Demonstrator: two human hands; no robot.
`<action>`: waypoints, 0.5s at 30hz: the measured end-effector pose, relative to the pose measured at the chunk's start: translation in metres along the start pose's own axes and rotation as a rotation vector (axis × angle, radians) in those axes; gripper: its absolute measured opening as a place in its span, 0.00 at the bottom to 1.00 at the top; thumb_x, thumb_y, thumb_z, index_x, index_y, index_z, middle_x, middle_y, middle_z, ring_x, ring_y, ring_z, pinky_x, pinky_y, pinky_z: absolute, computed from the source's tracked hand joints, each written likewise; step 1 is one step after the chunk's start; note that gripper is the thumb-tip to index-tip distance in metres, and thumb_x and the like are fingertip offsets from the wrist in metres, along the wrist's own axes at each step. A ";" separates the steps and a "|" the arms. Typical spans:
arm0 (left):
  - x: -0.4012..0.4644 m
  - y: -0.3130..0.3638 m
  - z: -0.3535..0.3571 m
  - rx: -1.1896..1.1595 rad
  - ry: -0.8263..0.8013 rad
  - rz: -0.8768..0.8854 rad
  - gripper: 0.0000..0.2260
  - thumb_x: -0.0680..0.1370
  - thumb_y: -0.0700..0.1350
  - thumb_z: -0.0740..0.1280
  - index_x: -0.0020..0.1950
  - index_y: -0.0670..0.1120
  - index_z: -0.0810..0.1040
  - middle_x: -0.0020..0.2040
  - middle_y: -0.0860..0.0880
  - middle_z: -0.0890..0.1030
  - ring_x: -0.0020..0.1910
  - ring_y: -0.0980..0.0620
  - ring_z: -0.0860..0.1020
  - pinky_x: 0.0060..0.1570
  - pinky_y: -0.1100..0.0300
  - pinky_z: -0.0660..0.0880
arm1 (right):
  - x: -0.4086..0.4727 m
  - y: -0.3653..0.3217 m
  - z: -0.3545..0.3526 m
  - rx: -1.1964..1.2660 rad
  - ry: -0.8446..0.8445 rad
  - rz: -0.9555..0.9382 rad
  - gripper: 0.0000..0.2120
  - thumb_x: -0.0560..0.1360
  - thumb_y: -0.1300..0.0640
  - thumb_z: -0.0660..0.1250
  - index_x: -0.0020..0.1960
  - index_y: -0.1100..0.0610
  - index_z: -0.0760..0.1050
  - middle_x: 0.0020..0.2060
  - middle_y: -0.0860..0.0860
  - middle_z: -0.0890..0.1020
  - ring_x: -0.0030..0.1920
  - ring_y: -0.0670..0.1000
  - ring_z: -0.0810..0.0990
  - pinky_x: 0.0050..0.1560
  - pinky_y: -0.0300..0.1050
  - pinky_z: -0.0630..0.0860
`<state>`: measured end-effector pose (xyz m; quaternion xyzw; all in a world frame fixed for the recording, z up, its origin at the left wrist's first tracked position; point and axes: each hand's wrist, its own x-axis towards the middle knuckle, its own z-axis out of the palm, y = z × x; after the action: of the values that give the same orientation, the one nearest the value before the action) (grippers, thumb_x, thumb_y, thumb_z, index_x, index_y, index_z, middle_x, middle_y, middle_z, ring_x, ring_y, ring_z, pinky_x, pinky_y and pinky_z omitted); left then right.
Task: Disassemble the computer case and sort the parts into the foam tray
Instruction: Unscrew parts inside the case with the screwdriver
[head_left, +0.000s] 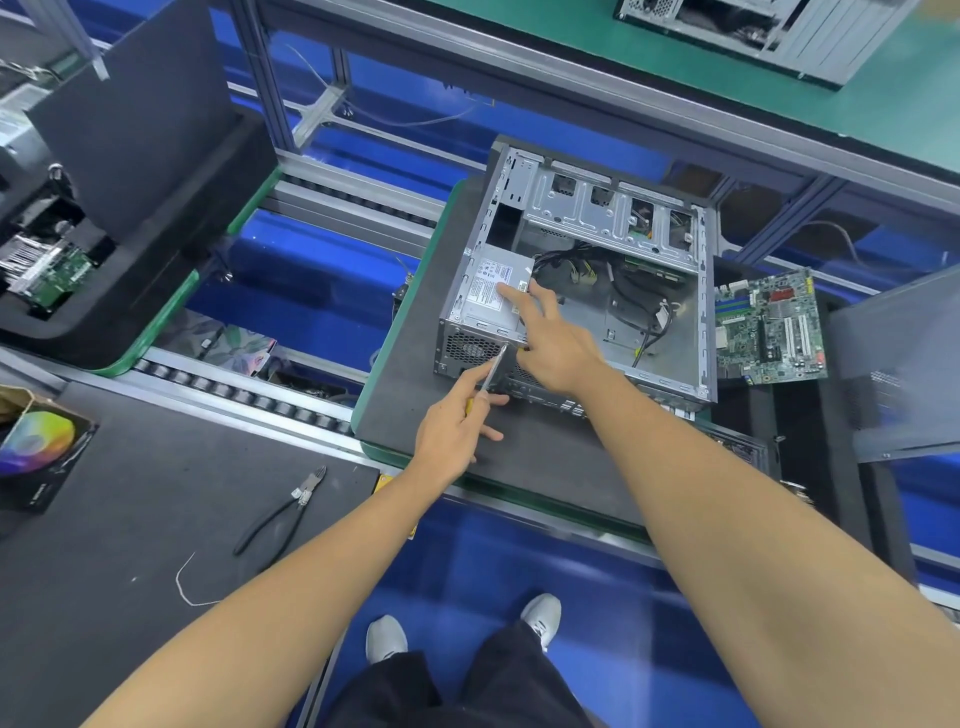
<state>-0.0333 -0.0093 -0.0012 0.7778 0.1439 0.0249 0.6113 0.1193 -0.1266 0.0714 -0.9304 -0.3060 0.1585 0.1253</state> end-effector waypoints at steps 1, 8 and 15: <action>0.000 0.000 0.000 0.001 -0.004 -0.005 0.18 0.85 0.54 0.55 0.73 0.72 0.64 0.57 0.66 0.83 0.41 0.57 0.86 0.24 0.52 0.79 | 0.000 0.000 0.000 -0.001 0.001 0.000 0.44 0.72 0.62 0.63 0.79 0.35 0.47 0.82 0.50 0.47 0.43 0.54 0.79 0.31 0.44 0.63; -0.001 0.005 0.001 -0.057 -0.040 -0.038 0.18 0.86 0.52 0.55 0.75 0.68 0.65 0.56 0.62 0.84 0.40 0.53 0.86 0.23 0.54 0.77 | 0.000 0.000 0.000 -0.015 0.003 -0.001 0.44 0.73 0.62 0.63 0.80 0.36 0.47 0.82 0.50 0.48 0.45 0.56 0.81 0.35 0.46 0.68; -0.003 0.024 0.000 -0.568 -0.170 -0.264 0.15 0.88 0.47 0.55 0.72 0.57 0.73 0.51 0.42 0.85 0.27 0.49 0.77 0.23 0.62 0.66 | 0.000 0.000 0.001 -0.017 0.013 -0.002 0.44 0.73 0.61 0.63 0.79 0.35 0.46 0.82 0.49 0.47 0.48 0.57 0.82 0.39 0.49 0.75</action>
<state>-0.0319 -0.0157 0.0221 0.5500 0.1791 -0.0804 0.8118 0.1188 -0.1266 0.0703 -0.9321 -0.3072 0.1497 0.1198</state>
